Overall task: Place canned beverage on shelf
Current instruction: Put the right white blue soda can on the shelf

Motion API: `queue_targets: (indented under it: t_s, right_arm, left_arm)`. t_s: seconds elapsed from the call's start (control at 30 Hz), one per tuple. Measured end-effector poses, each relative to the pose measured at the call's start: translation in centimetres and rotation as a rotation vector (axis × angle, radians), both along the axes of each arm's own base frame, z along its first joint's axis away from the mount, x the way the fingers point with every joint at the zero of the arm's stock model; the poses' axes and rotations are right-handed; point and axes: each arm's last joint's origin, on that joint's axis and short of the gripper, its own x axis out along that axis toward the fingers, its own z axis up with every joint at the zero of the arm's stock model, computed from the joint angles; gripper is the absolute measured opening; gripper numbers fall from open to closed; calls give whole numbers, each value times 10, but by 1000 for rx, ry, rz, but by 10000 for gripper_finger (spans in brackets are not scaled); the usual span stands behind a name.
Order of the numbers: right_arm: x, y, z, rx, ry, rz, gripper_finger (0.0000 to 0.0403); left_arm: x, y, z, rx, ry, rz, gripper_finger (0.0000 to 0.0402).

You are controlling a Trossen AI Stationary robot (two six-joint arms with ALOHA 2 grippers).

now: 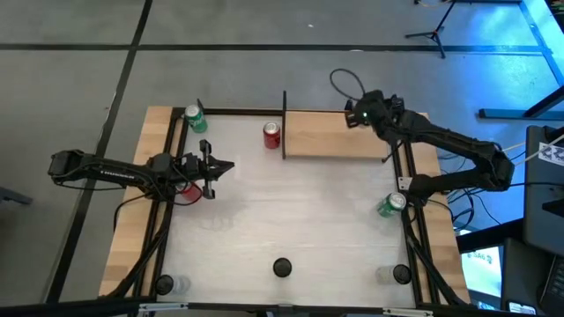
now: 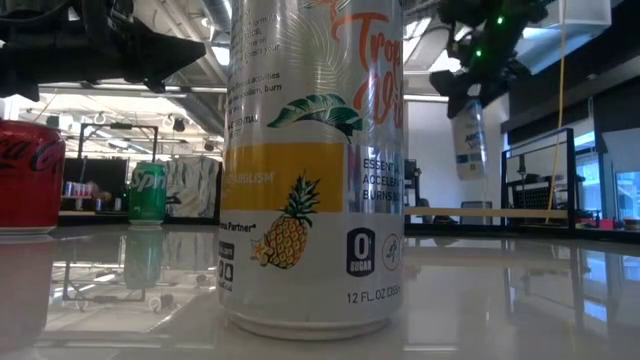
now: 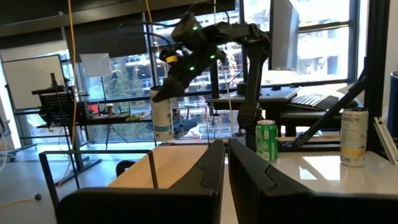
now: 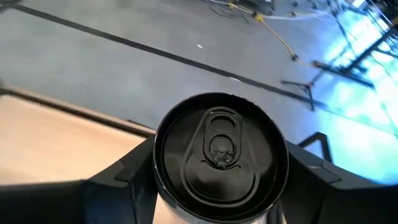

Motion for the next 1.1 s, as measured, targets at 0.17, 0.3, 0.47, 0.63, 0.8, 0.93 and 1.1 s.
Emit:
queue_targets:
  t_s: [0.17,0.3,0.47,0.63,0.8,0.93,1.1]
  right_arm:
    - [-12,-14,-8,31,22,-57,236]
    - [-18,-20,-17,44,41,-85,236]
    - [-23,-28,-27,56,20,-107,236]
    - [-27,-35,-32,55,-5,-106,236]
    - [-32,-43,-37,58,-35,-119,236]
    - [-37,-47,-39,60,-29,-146,236]
    - [-42,-51,-39,67,-33,-154,236]
  left_arm:
    - [0,0,0,0,-1,0,15]
    - [0,0,0,1,-1,1,15]
    - [0,0,0,1,0,1,15]
    - [0,0,0,1,0,2,15]
    - [0,0,0,0,1,9,15]
    - [0,0,0,0,2,9,15]
    - [0,0,0,11,5,11,15]
